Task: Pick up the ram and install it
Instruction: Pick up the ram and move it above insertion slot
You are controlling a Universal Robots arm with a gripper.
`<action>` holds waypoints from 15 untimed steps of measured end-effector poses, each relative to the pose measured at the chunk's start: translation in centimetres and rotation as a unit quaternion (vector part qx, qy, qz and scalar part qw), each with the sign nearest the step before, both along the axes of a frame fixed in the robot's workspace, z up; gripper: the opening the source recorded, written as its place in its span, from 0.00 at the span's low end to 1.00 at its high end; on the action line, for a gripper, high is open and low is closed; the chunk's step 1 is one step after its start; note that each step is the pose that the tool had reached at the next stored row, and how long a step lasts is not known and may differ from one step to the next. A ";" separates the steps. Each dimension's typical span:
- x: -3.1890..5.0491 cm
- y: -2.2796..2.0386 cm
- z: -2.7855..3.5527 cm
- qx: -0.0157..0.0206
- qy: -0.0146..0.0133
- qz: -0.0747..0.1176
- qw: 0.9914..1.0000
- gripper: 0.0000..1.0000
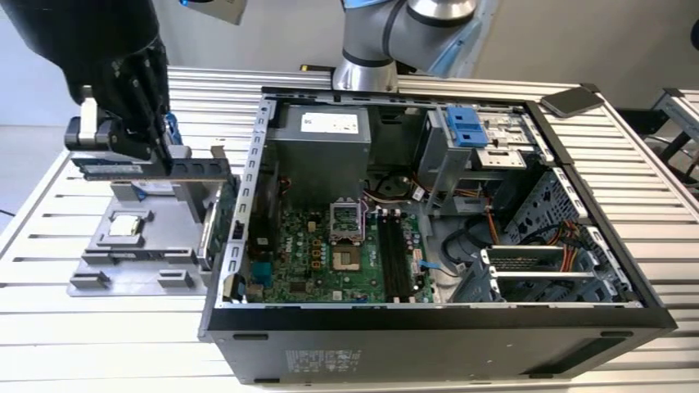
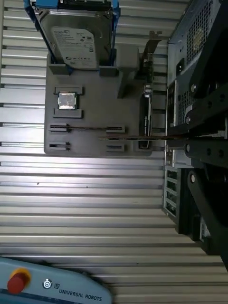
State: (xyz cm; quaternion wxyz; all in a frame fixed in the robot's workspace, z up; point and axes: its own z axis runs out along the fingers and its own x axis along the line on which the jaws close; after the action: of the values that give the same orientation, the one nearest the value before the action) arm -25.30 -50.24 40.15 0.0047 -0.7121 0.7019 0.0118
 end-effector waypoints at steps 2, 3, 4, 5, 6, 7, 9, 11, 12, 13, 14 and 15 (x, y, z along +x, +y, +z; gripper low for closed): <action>0.71 0.00 0.00 0.000 0.000 0.000 1.000 0.00; 1.06 0.00 0.00 0.000 0.000 0.000 1.000 0.00; 1.42 0.00 0.00 0.000 0.000 0.000 1.000 0.00; 1.77 0.00 0.00 0.000 0.000 0.000 1.000 0.00; 2.14 0.00 0.00 0.000 0.000 0.000 1.000 0.00; 2.53 0.00 0.00 0.000 0.000 0.000 1.000 0.00; 3.35 0.00 0.00 0.000 0.000 0.000 1.000 0.00; 4.16 0.00 0.00 0.000 0.000 0.000 1.000 0.00; 4.56 0.00 0.00 0.000 0.000 0.000 1.000 0.00; 4.95 0.00 0.00 0.000 0.000 0.000 1.000 0.00; 5.32 0.00 0.00 0.000 0.000 0.000 1.000 0.00; 5.68 0.00 0.00 0.000 0.000 0.000 1.000 0.00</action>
State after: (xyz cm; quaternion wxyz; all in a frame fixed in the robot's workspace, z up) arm -19.62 -50.24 40.15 0.0046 -0.7121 0.7019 0.0118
